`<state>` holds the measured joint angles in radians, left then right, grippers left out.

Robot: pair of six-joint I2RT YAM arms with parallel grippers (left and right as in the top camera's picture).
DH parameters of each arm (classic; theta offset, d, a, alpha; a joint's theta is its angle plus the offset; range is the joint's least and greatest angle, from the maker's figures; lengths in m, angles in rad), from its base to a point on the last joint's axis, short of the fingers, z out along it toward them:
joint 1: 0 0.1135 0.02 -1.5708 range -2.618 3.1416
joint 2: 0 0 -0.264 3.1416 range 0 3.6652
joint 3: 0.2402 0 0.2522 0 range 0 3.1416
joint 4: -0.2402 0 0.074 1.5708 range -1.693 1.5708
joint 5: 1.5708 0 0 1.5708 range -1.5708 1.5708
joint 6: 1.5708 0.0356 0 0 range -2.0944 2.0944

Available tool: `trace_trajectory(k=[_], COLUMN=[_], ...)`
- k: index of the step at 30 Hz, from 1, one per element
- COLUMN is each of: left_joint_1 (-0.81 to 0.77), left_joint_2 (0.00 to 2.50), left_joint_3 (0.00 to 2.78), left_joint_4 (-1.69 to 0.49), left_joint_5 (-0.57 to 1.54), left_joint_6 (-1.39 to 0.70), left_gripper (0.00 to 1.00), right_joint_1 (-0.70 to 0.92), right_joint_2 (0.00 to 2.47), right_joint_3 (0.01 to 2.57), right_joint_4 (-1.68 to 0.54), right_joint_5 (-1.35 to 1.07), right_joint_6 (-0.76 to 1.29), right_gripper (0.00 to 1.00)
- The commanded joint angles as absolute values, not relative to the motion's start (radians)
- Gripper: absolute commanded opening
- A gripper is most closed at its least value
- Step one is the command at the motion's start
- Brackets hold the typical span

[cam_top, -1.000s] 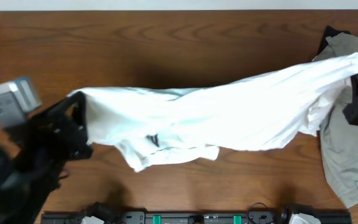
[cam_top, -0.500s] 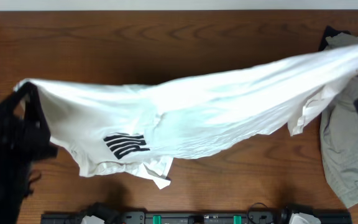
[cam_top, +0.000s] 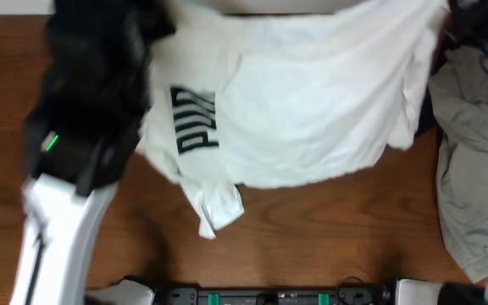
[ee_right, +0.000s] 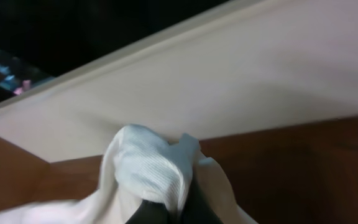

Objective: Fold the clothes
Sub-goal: 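Lift and stretch the shirt between both grippers, swinging it forward, then lay the shirt flat on the table and open both grippers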

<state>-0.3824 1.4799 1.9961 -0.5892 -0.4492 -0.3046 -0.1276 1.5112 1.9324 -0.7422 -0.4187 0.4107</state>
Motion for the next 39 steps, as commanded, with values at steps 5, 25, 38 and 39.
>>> trace_trajectory(k=[5, 25, 38, 39], left_joint_1=[-0.270, -0.232, -0.232, -0.232], left_joint_2=[1.646, 1.560, 1.626, 1.626], left_joint_3=[2.004, 2.051, 1.985, 1.985], left_joint_4=[-0.282, -1.034, -1.487, -1.504], left_joint_5=[-0.494, -0.335, -0.168, -0.149], left_joint_6=[-0.208, -0.402, -0.562, -0.561], left_gripper=[0.07, 0.09, 0.33, 0.38], right_joint_1=[-0.032, -0.043, 0.034, 0.042], right_joint_2=[1.654, 1.688, 1.824, 1.832], right_joint_3=[1.945, 2.000, 2.000, 2.000], right_joint_4=[-0.502, -0.985, -1.566, -1.581], right_joint_5=[-0.384, -0.295, -0.252, -0.229], right_joint_6=[0.499, 0.330, 0.098, 0.099], right_gripper=[0.01, 0.01, 0.88, 0.97])
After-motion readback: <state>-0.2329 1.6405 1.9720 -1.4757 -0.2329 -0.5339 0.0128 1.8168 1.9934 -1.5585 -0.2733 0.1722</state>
